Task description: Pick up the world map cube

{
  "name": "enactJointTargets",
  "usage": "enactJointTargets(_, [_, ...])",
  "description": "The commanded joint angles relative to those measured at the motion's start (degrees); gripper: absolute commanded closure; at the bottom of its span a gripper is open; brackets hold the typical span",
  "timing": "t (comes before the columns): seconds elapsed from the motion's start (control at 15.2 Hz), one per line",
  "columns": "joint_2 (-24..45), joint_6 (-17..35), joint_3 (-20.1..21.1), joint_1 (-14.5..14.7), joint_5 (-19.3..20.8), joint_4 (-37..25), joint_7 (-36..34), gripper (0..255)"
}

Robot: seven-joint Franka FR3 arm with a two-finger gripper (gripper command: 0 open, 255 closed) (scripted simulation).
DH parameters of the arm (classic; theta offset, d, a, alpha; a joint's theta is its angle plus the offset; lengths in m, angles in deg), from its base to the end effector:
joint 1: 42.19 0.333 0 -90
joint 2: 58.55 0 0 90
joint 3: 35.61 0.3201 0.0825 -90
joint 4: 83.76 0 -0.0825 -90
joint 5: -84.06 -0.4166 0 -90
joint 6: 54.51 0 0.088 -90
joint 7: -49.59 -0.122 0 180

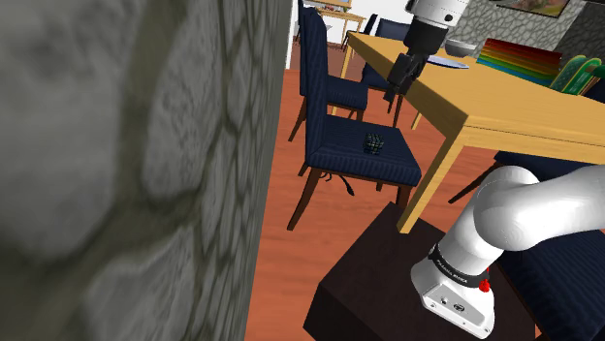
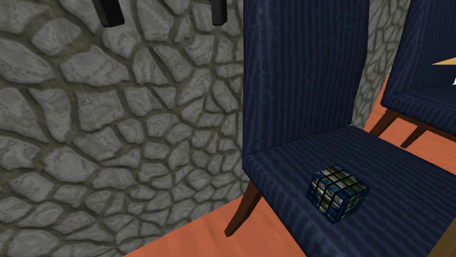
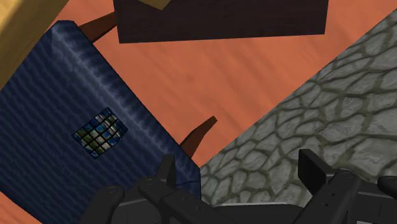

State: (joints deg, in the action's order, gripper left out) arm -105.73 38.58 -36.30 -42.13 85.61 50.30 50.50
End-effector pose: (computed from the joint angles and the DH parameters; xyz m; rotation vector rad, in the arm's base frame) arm 0.3334 -0.0079 0.6044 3.1175 0.0129 0.1687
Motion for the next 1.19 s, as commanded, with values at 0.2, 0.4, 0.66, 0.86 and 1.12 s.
enactJointTargets(0.2, [1.1,3.4,-3.6,-0.2,2.1,2.9,5.2,0])
enactJointTargets(0.4, [3.1,7.1,-7.3,-0.5,4.2,5.1,10.4,0])
enactJointTargets(0.66, [7.2,12.2,-12.3,-0.7,6.7,6.9,17.3,0])
enactJointTargets(0.86, [11.3,16.3,-16.0,-0.7,8.2,7.3,22.4,0])
enactJointTargets(1.12, [18.0,21.7,-21.0,-0.4,9.3,6.6,29.5,0])
